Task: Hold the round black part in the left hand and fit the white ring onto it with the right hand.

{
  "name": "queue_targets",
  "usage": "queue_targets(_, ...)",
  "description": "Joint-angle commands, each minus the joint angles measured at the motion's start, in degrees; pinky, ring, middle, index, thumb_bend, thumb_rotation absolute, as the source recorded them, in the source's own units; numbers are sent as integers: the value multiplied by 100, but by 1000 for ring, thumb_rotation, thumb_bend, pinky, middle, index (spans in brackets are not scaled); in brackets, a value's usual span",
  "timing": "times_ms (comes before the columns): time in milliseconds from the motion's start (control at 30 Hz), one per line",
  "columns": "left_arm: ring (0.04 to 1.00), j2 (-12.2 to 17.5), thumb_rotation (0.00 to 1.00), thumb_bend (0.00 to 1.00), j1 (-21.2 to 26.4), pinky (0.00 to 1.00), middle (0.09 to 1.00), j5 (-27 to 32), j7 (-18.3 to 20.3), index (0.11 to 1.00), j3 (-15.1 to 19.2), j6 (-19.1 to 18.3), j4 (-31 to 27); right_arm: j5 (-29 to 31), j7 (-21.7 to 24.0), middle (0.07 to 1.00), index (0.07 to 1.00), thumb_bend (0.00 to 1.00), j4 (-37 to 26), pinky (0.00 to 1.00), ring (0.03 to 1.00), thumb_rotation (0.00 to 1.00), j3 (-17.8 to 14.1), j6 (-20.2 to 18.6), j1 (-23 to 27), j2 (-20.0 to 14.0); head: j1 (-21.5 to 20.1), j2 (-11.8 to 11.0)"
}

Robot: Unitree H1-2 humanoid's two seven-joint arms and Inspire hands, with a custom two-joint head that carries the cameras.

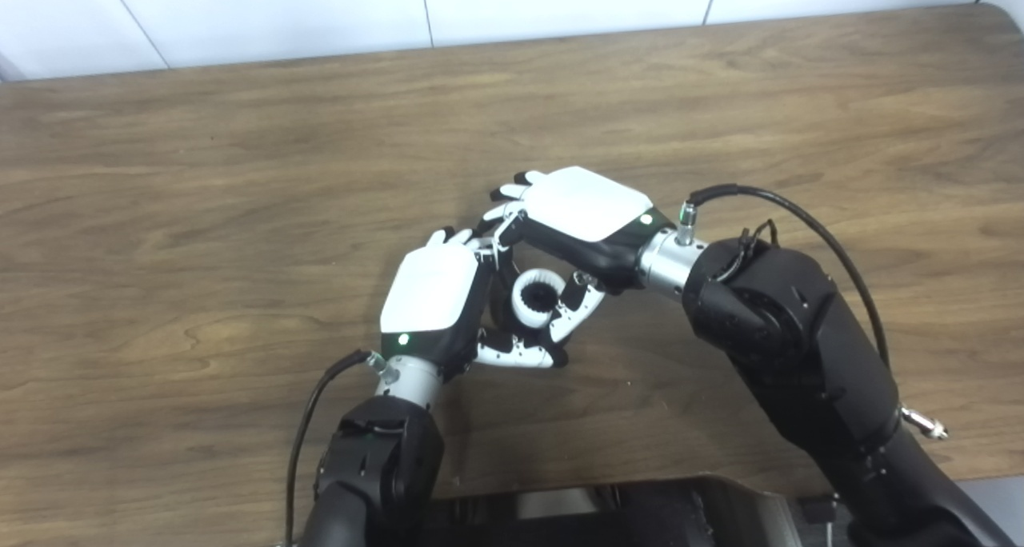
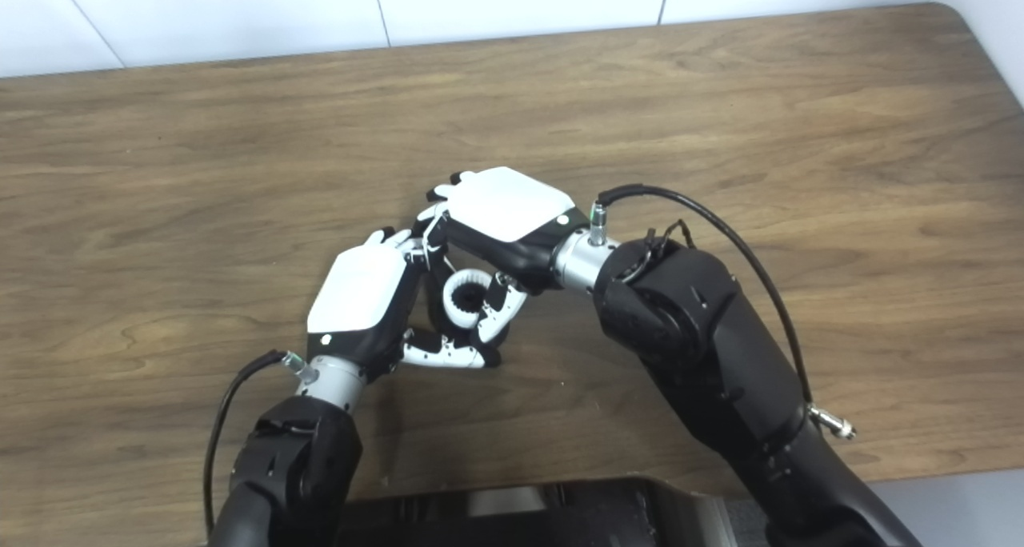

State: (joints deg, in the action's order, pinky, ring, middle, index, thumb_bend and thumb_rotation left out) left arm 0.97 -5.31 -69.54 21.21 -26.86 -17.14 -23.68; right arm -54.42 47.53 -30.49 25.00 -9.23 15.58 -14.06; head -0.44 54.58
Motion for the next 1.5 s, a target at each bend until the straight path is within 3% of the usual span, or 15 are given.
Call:
queue_targets(0, 908, -88, 52, 524, 5, 974, 814, 28, 135, 483, -66, 17, 41, -1, -118, 853, 486, 524, -21, 1000, 949, 136, -23, 101, 70, 2, -4, 8)
queue_targets(433, 909, -102, 53, 523, 37, 981, 814, 41, 178, 485, -56, -3, 59, 20, -81, 848, 491, 525, -68, 1000, 938, 152, -73, 98, 118, -15, -3, -6)
queue_targets(467, 908, -101, 53, 523, 37, 979, 813, 26, 172, 485, -62, 0, 63, 22, -70, 848, 546, 778, -73, 1000, 937, 204, -76, 88, 116, -15, -3, -6)
queue_targets(500, 907, -99, 53, 523, 37, 978, 812, 13, 172, 485, -66, 1, 64, 14, -50, 848, 568, 867, -80, 1000, 937, 225, -76, 75, 116, -15, -3, -6)
queue_targets(600, 905, -93, 54, 524, 37, 974, 812, -22, 176, 486, -78, 5, 58, -1, 4, 852, 598, 959, -94, 1000, 941, 272, -69, 60, 126, -21, -3, -6)
queue_targets(1167, 907, -90, 56, 524, 16, 972, 812, 73, 152, 485, -50, 11, 44, 27, 239, 859, 609, 1000, -250, 1000, 950, 229, -125, -40, 156, 33, -9, 24)
queue_targets(1467, 902, -60, 55, 523, 30, 965, 808, -4, 80, 485, -77, 50, 92, 74, 420, 854, 597, 1000, -518, 996, 946, 267, -307, -99, 351, -49, -15, 7)
